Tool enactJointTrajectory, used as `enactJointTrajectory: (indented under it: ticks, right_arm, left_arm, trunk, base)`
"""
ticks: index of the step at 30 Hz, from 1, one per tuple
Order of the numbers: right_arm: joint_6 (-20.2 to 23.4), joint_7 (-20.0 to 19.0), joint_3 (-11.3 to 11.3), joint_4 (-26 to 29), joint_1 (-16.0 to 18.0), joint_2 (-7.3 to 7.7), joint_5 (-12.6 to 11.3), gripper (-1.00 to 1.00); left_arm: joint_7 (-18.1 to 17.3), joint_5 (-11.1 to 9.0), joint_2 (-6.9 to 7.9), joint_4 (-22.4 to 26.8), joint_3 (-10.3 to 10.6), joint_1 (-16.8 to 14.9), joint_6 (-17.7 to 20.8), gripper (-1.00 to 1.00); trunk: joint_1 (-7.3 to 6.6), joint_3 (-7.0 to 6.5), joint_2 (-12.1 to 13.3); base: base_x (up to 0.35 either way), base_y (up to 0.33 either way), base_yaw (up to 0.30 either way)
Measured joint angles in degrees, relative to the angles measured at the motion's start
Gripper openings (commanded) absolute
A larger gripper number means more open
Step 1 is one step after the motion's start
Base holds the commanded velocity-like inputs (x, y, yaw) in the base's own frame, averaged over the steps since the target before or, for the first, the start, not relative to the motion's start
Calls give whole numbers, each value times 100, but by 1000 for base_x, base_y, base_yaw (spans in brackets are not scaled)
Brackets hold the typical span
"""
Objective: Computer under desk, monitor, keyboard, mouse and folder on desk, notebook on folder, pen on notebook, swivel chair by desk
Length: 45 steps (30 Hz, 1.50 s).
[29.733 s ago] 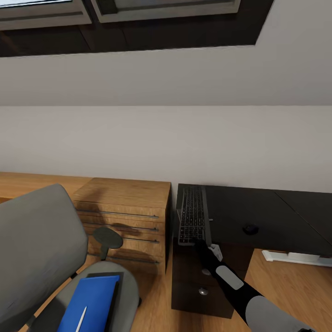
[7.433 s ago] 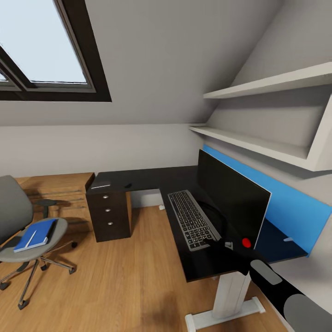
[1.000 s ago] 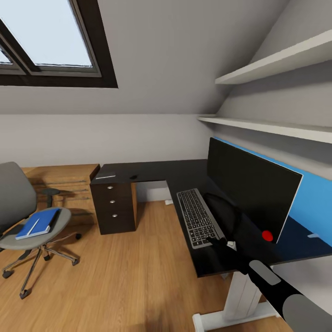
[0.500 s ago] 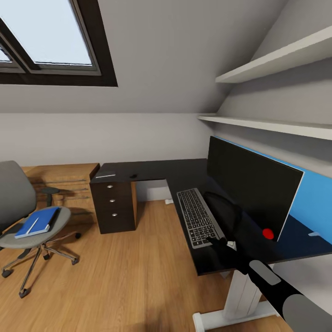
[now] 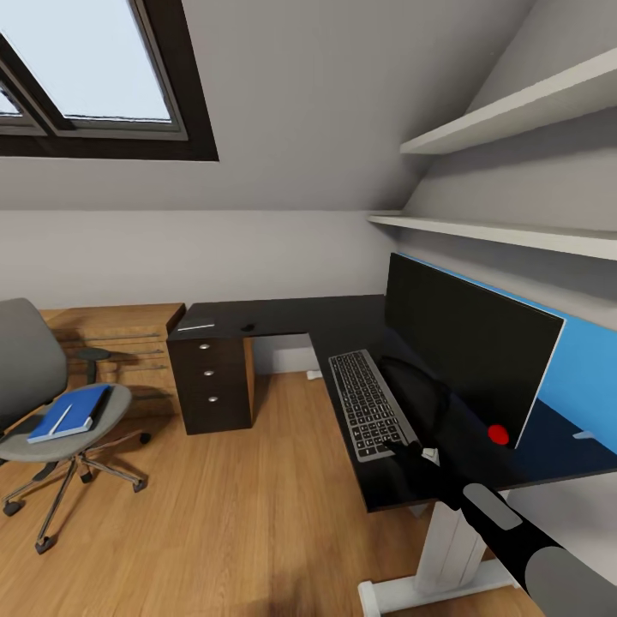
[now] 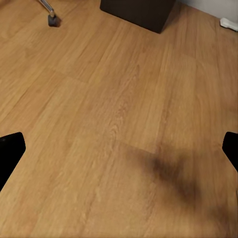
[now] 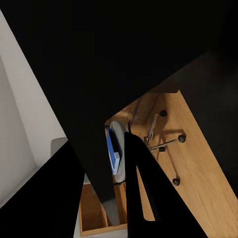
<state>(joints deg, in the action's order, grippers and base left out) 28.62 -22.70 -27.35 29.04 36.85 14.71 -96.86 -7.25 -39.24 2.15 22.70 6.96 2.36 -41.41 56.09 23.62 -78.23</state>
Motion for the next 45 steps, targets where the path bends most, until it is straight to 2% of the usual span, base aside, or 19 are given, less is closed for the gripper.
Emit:
enactJointTrajectory:
  ticks: [29, 38, 45]
  right_arm:
    - [-52, -11, -18, 18, 0, -25, -1, -100]
    - [-53, -10, -18, 15, 0, -26, 10, -100]
    - [-53, -19, -18, 10, 0, -26, 3, -100]
  left_arm:
    - [9, -30, 8, 0, 0, 0, 7, 100]
    - [9, -30, 9, 1, 1, 0, 6, 100]
    - [9, -31, 8, 0, 0, 0, 7, 100]
  trunk:
    - [0, 0, 0]
    - [0, 0, 0]
    - [0, 0, 0]
  base:
    - [19, -16, 2]
    - [0, 0, 191]
    - [0, -1, 52]
